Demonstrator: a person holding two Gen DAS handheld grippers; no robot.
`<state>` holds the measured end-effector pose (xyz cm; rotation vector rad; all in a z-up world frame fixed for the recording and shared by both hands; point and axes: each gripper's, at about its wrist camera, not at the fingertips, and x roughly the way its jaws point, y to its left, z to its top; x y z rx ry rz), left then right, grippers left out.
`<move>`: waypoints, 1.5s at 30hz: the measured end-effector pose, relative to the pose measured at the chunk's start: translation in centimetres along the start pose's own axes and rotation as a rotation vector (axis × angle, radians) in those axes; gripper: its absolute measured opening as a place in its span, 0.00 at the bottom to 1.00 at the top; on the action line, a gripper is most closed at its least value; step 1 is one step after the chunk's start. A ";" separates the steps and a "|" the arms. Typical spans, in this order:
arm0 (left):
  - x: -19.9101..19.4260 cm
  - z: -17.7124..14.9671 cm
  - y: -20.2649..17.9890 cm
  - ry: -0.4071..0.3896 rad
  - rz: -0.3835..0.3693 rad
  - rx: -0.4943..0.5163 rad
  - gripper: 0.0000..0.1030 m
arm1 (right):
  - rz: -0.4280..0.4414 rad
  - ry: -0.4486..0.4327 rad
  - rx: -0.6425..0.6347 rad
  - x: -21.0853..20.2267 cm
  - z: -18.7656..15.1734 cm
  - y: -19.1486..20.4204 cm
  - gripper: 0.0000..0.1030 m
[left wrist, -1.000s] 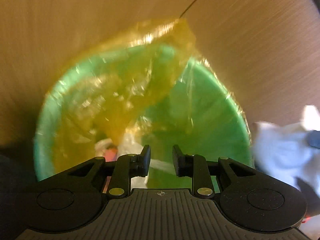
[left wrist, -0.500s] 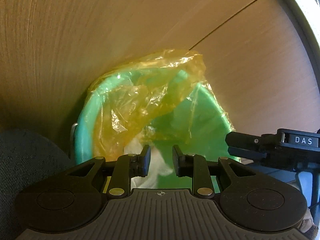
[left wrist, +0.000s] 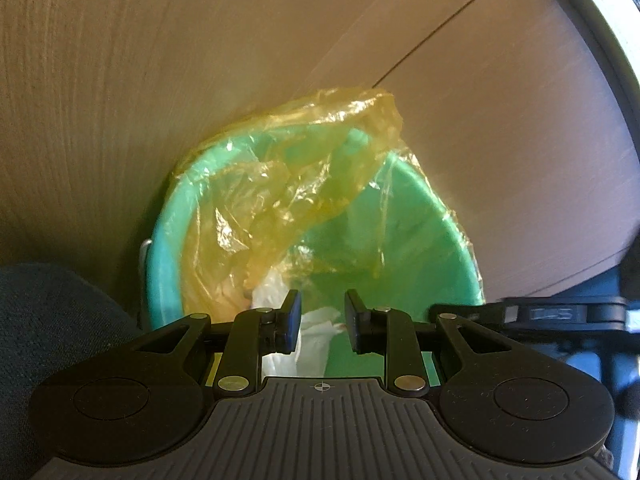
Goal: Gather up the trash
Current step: 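Open both grippers to drop the bag and glove into the bin, then push the items inside the bin down with the right gripper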
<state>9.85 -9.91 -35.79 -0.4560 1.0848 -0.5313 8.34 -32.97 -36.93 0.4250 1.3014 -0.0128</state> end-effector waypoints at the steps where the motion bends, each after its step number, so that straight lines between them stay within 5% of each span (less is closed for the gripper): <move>1: 0.0 0.0 0.0 0.002 -0.003 0.004 0.26 | -0.009 0.052 -0.035 1.1 0.5 0.5 0.52; 4: -0.2 0.0 0.1 0.002 -0.021 0.014 0.26 | -0.044 0.209 -0.166 4.9 2.3 1.8 0.52; 10: -1.2 0.1 0.9 -0.005 -0.055 0.011 0.26 | -0.245 0.390 -0.688 12.0 3.3 4.5 0.53; 18: -1.4 0.2 2.0 0.005 -0.051 -0.013 0.26 | -0.362 0.648 -0.982 23.8 0.5 4.7 0.56; 21: -1.1 0.1 1.5 0.015 -0.034 0.008 0.26 | -0.424 0.655 -1.040 26.5 -0.1 5.1 0.56; 23: -1.4 -0.1 1.2 0.009 -0.027 0.023 0.26 | -0.462 0.661 -1.053 27.9 -0.4 4.7 0.49; 25: -1.9 -0.1 1.1 -0.008 -0.025 0.026 0.26 | -0.490 0.710 -1.029 28.3 -0.7 3.9 0.03; 28: -2.5 -0.1 1.4 -0.019 -0.030 0.015 0.26 | -0.432 0.712 -0.922 24.9 0.5 3.2 0.03; 35: -2.5 0.0 2.7 -0.042 -0.065 -0.065 0.24 | -0.070 0.514 -0.584 9.9 7.6 4.5 0.03; 41: -2.5 -0.1 2.8 -0.049 -0.087 -0.067 0.24 | -0.120 0.481 -0.610 9.8 7.7 4.5 0.03; 42: -2.6 -0.1 2.9 -0.050 -0.090 -0.068 0.24 | -0.191 0.458 -0.705 10.9 7.5 5.6 0.08; 44: -2.6 -0.1 2.9 -0.049 -0.096 -0.067 0.24 | -0.322 0.421 -0.969 13.3 4.5 6.8 0.34; 45: -2.6 -0.1 2.9 -0.047 -0.098 -0.065 0.24 | -0.350 0.432 -1.081 14.9 3.0 7.4 0.62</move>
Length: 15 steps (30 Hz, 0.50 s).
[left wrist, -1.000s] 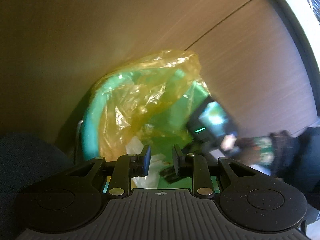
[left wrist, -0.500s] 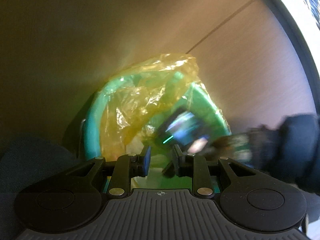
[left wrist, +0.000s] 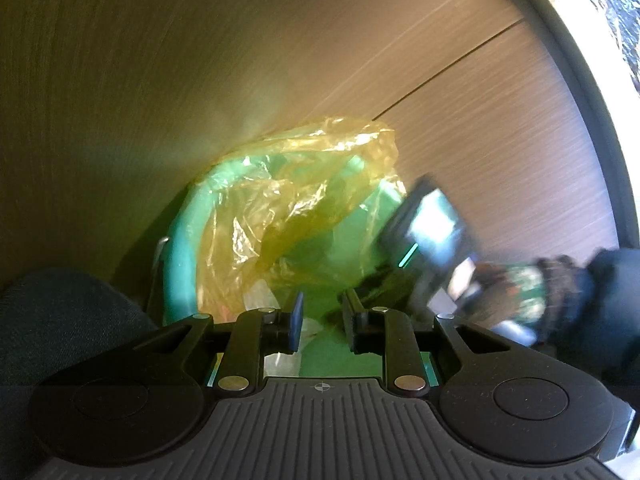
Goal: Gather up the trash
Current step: 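Push the items inside the bin down with the right gripper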
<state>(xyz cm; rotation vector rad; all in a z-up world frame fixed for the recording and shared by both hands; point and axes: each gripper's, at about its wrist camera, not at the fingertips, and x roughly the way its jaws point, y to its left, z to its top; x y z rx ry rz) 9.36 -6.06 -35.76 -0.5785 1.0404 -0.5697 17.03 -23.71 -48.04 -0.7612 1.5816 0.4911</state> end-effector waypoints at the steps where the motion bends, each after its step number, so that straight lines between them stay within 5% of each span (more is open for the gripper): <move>1: 0.0 0.0 0.0 0.002 -0.003 0.002 0.24 | -0.030 0.018 -0.084 1.3 0.2 1.0 0.70; 6: 0.5 0.2 -0.5 0.018 0.029 0.031 0.24 | -0.015 0.151 -0.224 8.1 2.3 3.5 0.69; 11: 0.8 0.1 -0.9 0.040 0.065 0.065 0.24 | -0.128 0.261 -0.320 14.2 2.9 5.2 0.67; 13: 0.9 0.1 -0.9 0.041 0.068 0.062 0.24 | -0.095 0.312 -0.286 14.6 2.7 5.0 0.23; 15: 1.1 0.2 -0.9 0.041 0.067 0.056 0.24 | -0.026 0.315 -0.197 12.8 2.7 4.3 0.10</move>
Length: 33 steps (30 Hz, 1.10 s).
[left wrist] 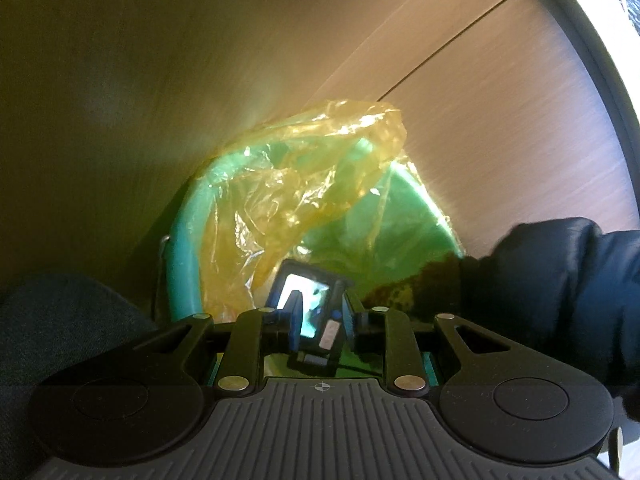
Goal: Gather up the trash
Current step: 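Push the items inside the bin down with the right gripper, then raise both empty grippers out of the bin above the counter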
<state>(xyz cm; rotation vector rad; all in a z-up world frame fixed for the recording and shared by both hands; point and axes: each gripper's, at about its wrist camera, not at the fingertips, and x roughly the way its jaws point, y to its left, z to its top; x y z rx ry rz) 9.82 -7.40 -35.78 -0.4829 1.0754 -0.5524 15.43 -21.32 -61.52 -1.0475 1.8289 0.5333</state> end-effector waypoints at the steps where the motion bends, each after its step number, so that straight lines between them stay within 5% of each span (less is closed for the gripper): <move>1: 0.0 0.0 0.0 -0.001 -0.002 -0.004 0.24 | 0.048 -0.023 0.031 -1.3 -0.5 -0.4 0.10; 7: -0.2 0.0 0.4 -0.020 -0.026 -0.033 0.24 | 0.294 -0.184 0.261 -11.5 -5.2 -5.5 0.10; 11: -0.7 0.0 0.9 -0.041 -0.059 -0.071 0.24 | 0.539 -0.349 0.483 -18.2 -9.4 -10.9 0.10; 16: -0.9 0.0 0.9 -0.045 -0.066 -0.071 0.23 | 0.773 -0.496 0.656 -20.0 -10.3 -14.0 0.10; 20: -0.9 0.1 0.7 -0.043 -0.049 -0.064 0.23 | 0.792 -0.477 0.740 -15.8 -6.8 -12.8 0.10; 24: -1.2 0.1 -0.3 -0.041 -0.017 -0.025 0.24 | 0.688 -0.394 0.819 -11.0 -2.7 -10.8 0.10; 27: -1.7 -0.2 -2.1 -0.038 0.017 0.071 0.24 | 0.732 -0.471 0.843 -12.8 -4.0 -11.2 0.14; 29: -2.2 -0.4 -3.3 -0.037 0.042 0.138 0.24 | 0.737 -0.546 0.820 -16.0 -6.5 -11.7 0.22; 31: -3.4 -0.4 -4.4 -0.045 0.044 0.184 0.24 | 0.743 -0.647 0.806 -20.0 -10.1 -12.2 0.58; 33: -4.9 -0.3 -5.7 -0.070 0.056 0.226 0.24 | 0.710 -0.728 0.817 -23.9 -14.1 -12.4 0.69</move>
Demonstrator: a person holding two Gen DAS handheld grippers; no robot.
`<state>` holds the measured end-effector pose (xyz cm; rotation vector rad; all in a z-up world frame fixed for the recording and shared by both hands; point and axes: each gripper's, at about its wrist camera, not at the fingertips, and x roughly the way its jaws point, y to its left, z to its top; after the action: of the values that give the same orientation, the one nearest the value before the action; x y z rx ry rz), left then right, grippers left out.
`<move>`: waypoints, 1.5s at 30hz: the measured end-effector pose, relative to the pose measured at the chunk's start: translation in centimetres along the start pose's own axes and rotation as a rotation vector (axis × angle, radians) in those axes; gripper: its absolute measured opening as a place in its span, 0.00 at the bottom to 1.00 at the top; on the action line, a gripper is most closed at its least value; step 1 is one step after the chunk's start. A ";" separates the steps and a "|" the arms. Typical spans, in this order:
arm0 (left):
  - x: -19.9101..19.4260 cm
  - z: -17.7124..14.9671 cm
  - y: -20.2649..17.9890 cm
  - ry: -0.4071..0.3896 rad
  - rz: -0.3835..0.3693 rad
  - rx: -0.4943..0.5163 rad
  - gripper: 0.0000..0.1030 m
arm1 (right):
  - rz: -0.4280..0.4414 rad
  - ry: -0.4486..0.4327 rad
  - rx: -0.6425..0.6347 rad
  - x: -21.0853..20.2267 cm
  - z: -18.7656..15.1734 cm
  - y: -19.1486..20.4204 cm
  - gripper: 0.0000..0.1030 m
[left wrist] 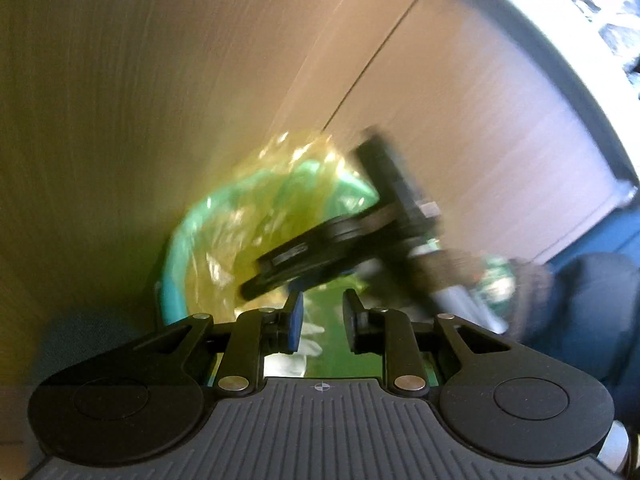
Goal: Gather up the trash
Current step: 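Raise both empty grippers out of the bin above the counter, then grasp the rim of the red-and-white plastic tray with the left gripper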
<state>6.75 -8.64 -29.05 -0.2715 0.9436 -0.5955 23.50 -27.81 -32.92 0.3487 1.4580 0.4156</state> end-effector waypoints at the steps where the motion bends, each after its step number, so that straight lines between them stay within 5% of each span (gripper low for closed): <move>1: -0.9 0.3 -0.5 -0.007 0.005 0.018 0.24 | -0.010 -0.039 -0.014 -2.7 -0.5 0.8 0.69; 6: -7.3 4.1 -5.0 -0.075 -0.060 0.144 0.24 | -0.193 -0.323 -0.194 -16.0 -3.9 6.6 0.69; 9: -13.1 7.3 -8.9 -0.135 -0.072 0.278 0.24 | -0.342 -0.527 -0.317 -21.8 -7.5 9.9 0.81; 12: -19.4 10.5 -11.5 -0.202 -0.027 0.370 0.27 | -0.406 -0.736 -0.347 -27.4 -8.8 12.8 0.94; 16: -25.1 15.4 -10.6 -0.303 0.148 0.380 0.29 | -0.388 -0.860 -0.345 -31.7 -8.7 15.6 0.94; 19: -27.2 20.1 -7.0 -0.366 0.292 0.262 0.27 | -0.371 -0.864 -0.370 -32.8 -7.3 16.4 0.94; 22: -27.9 24.7 -2.8 -0.392 0.315 0.112 0.27 | -0.384 -0.902 -0.417 -33.3 -4.4 19.0 0.94; 25: -27.0 29.2 0.2 -0.380 0.361 0.093 0.28 | -0.371 -0.920 -0.528 -33.6 -0.1 22.1 0.94; 29: -24.8 35.4 4.0 -0.356 0.160 -0.131 0.27 | -0.397 -0.928 -0.542 -32.3 4.5 25.4 0.94; 31: -23.3 38.5 5.7 -0.343 0.069 -0.283 0.27 | -0.336 -0.899 -0.515 -31.5 5.6 25.3 0.94; 33: -22.2 40.9 6.8 -0.374 0.048 -0.420 0.27 | -0.286 -0.870 -0.500 -30.2 5.6 24.4 0.94; 37: -19.3 44.2 9.6 -0.394 0.141 -0.610 0.27 | -0.281 -0.850 -0.490 -28.4 4.3 21.7 0.94; 41: -15.8 46.2 10.7 -0.376 0.211 -0.617 0.47 | -0.274 -0.853 -0.477 -28.6 3.8 19.2 0.94; 43: -15.6 46.2 10.4 -0.429 0.281 -0.558 0.30 | -0.274 -0.858 -0.458 -28.7 3.8 17.9 0.94; 45: -15.3 46.2 9.9 -0.388 0.286 -0.478 0.15 | -0.256 -0.860 -0.437 -29.0 3.8 16.8 0.94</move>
<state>41.45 6.68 2.98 -0.6422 0.7174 -0.0390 24.44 -26.67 0.76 -0.0296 0.5363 0.3055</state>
